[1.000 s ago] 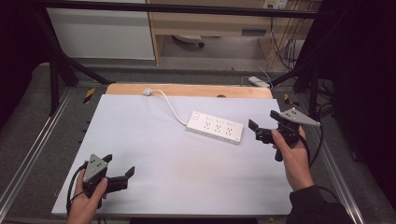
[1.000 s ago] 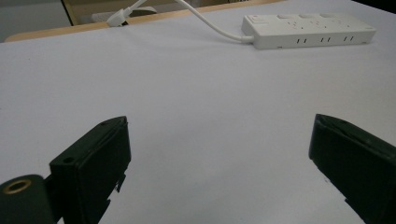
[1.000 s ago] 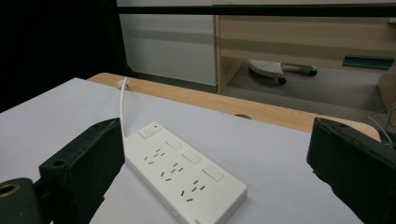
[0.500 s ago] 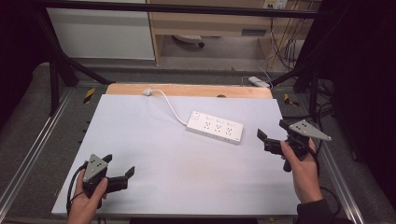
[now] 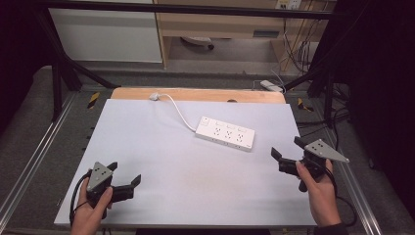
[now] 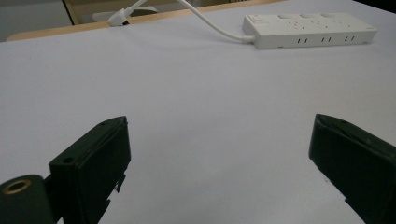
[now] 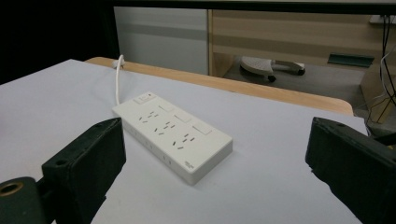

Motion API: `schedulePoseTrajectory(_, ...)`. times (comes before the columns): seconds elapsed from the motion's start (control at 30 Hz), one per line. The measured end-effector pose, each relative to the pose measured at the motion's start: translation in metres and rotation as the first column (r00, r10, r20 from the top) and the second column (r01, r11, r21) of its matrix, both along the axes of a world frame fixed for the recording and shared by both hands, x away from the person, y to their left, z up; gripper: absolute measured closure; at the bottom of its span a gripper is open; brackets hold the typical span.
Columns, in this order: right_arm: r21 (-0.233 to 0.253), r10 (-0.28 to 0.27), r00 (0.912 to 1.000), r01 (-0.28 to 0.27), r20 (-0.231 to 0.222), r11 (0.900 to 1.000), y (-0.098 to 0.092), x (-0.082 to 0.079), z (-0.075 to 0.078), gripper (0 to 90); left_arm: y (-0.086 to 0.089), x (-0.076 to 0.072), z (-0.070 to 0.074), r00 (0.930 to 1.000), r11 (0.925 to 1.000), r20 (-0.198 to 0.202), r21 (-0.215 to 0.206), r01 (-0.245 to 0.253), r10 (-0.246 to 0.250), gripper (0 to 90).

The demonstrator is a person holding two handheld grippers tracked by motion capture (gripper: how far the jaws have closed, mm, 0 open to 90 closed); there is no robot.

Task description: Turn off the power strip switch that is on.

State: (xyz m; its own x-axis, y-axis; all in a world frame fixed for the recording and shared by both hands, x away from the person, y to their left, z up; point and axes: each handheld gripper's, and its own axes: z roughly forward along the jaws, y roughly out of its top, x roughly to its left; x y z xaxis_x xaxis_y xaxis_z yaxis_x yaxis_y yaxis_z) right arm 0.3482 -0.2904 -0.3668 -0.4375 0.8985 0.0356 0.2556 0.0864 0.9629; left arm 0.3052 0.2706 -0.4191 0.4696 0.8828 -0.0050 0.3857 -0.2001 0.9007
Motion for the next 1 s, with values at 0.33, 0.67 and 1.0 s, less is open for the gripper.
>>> schedulePoseTrajectory(0.33, 0.001, -0.005, 0.9994, 0.005, -0.036, 1.000, -0.006, -0.013, -0.021, 6.0, 0.000, 0.000, 0.000, 1.0000, 1.0000, 0.000, 0.000, -0.002, 0.002, 5.7)
schedulePoseTrajectory(0.67, -0.007, 0.012, 0.9964, -0.013, -0.084, 1.000, -0.002, -0.019, -0.046, 5.8, 0.000, 0.000, 0.000, 1.0000, 1.0000, 0.000, -0.001, -0.002, 0.002, 5.6)
schedulePoseTrajectory(1.0, -0.014, 0.059, 0.9903, -0.062, -0.125, 0.998, 0.012, -0.018, -0.062, 5.2, 0.000, 0.000, 0.000, 1.0000, 1.0000, 0.000, -0.005, -0.001, 0.001, 5.6)
